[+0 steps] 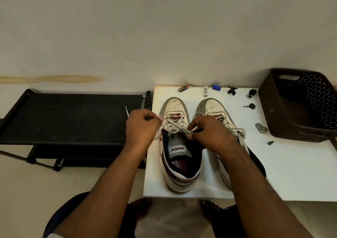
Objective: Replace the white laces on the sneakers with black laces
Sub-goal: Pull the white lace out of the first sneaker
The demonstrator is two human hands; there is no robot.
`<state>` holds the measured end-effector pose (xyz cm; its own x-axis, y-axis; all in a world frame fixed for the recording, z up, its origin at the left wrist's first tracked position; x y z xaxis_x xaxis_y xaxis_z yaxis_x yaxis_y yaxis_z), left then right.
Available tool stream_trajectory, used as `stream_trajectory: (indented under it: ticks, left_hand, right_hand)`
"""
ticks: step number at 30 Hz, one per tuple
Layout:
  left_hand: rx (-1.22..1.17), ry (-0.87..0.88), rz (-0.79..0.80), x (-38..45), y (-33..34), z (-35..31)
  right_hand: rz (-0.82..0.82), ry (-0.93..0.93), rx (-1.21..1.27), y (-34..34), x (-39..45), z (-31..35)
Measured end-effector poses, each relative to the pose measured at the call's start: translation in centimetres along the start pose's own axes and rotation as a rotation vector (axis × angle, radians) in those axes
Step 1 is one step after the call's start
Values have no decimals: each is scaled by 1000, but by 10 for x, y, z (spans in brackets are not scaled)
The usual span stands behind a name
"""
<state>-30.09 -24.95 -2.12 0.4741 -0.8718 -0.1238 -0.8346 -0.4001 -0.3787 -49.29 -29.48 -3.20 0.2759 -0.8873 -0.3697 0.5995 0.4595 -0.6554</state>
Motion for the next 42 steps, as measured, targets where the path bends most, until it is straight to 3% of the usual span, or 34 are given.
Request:
stream_trajectory:
  ticks: [2,3,5,7,10,12,15,16,17,19,21,23,25,27,29,31,33,35,36,37,39,41,42]
  left_hand:
    - [-148,-80,202,-4,12,0]
    - [-107,-79,336,-10,25,-1]
    - [240,40,462,-21,45,-5]
    - [614,189,372,-22,51,-10]
    - [759,324,255,-19,52,-17]
    - [462,323,150,-15,36,-22]
    - [-174,79,-241,-4,-25,-11]
    - [-276,-10,-343,-1,-39,-1]
    - [-323,-80,-339,0,-42,5]
    - [-134,-51,-82,4,-20,3]
    - [340,141,225,-5,22,-6]
    - [703,264,307,-17,47,-11]
    - [799,256,256,-17,50,-13]
    - [698,288,211,-16,47,-16]
    - [286,205,107,-12,27,-21]
    - [-204,7,-180,-1,-15,-11]
    - [-510,-253,-460,4,-49,22]
    - [-587,-516,-488,6,-51,49]
    - [-464,-605,-412,4,-47,52]
    - [-237,-568,-340,4,-45,49]
    - [231,-187,-209,9,-28,16]
    - [385,189,-34,3,3,-17]
    - [411,205,66,0,14,-18]
  right_hand:
    - [-6,-11,-11,0,0,2]
    - [-8,-19,-21,1,0,3]
    - [-10,-25,-36,2,1,5]
    - [-16,-29,-71,2,2,6]
    - [-16,-28,-87,2,2,7]
    - [-7,-21,-75,2,1,6]
    - [7,-27,-66,2,-1,8]
    - [7,-35,-73,2,-1,8]
    - [5,-39,-81,2,-1,9]
    - [5,-34,-79,3,-1,9]
    - [2,-32,-87,3,-1,9]
    - [-7,-35,-122,2,0,9]
    - [-7,-31,-107,2,0,9]
    - [2,-16,-67,1,0,7]
    - [15,-12,-51,1,-1,7]
    - [18,-21,-51,1,-2,8]
    - [11,-26,-66,1,-3,9]
    - [11,-16,-69,2,-3,9]
    - [12,-15,-74,2,-3,9]
    - [13,-20,-85,3,-3,9]
    - [6,-42,-106,4,-3,11]
    - [-13,-65,-114,7,-4,13]
    - [-26,-75,-130,8,-4,14]
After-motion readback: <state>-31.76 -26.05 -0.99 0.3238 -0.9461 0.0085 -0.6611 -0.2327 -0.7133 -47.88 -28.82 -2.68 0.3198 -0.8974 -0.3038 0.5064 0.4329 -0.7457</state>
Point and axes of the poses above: each hand's wrist, its own x-axis towards the middle knuckle, its own y-axis out of the palm, z = x × y, the point moved 8 cm from there along x, towards the middle knuckle, and after that the axes turned 1 degree about -x, right-handed, at the moved point
